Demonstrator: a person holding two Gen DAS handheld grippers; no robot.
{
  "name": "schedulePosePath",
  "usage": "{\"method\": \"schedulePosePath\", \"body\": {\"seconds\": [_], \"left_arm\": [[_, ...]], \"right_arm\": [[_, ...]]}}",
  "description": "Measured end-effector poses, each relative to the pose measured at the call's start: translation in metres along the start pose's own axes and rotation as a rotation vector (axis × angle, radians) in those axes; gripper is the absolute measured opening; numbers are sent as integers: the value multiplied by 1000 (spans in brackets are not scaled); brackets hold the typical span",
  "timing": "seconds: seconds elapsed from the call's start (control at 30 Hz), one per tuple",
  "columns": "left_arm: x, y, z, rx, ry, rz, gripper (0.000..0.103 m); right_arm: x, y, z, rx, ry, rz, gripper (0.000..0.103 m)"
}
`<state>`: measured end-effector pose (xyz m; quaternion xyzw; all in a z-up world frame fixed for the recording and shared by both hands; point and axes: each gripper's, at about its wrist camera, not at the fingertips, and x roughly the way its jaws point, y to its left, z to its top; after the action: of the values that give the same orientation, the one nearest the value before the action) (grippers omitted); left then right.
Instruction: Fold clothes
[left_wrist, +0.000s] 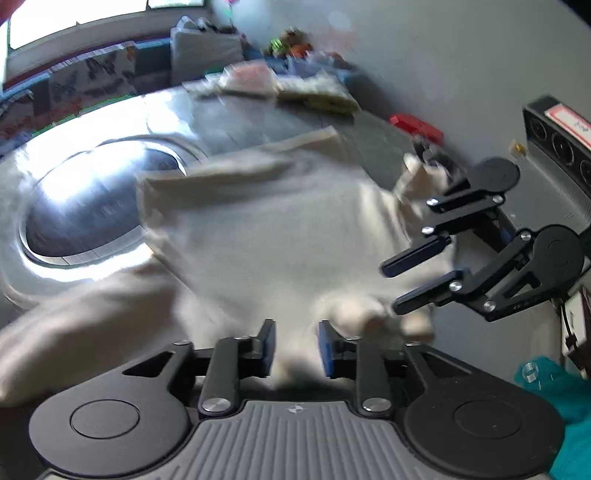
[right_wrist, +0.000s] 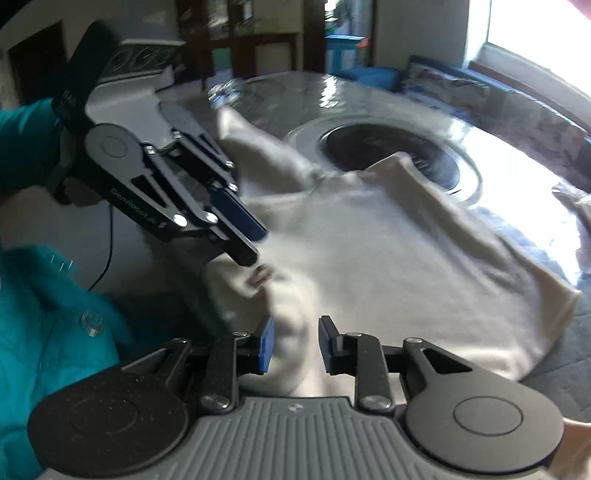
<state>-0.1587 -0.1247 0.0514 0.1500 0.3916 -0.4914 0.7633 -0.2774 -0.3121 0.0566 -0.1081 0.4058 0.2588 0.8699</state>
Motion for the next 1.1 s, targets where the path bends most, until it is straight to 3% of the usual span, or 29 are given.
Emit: {"method": "schedulePosePath", "body": {"seconds": [0.07,0.17,0.4,0.57,0.77,0.87,0.97,1.1], "left_arm": [[-4,11,13,-19,-36,57,44],[-1,33,35,-80,-77,119,49],[25,80,85,-209,-120,209,66],[56,100,108,-239,-99,226,74],[90,118,120,-277,-30,225,74],[98,121,120,-275,-8,215,67],[103,121,118,-266,10,181,41],[106,117,119,-243,8,183,15]], "right_arm": [[-6,-14,4,45,-26,-48,32],[-13,-42,9,145,-61,-144,36],[-17,-118,11,375,-113,-350,46],[-9,-166,7,507,-139,-404,51],[9,-208,0,616,-128,-414,51],[15,-218,-2,636,-122,-401,50],[17,-222,-3,634,-113,-389,44],[22,-215,-3,630,-98,-387,22]]}}
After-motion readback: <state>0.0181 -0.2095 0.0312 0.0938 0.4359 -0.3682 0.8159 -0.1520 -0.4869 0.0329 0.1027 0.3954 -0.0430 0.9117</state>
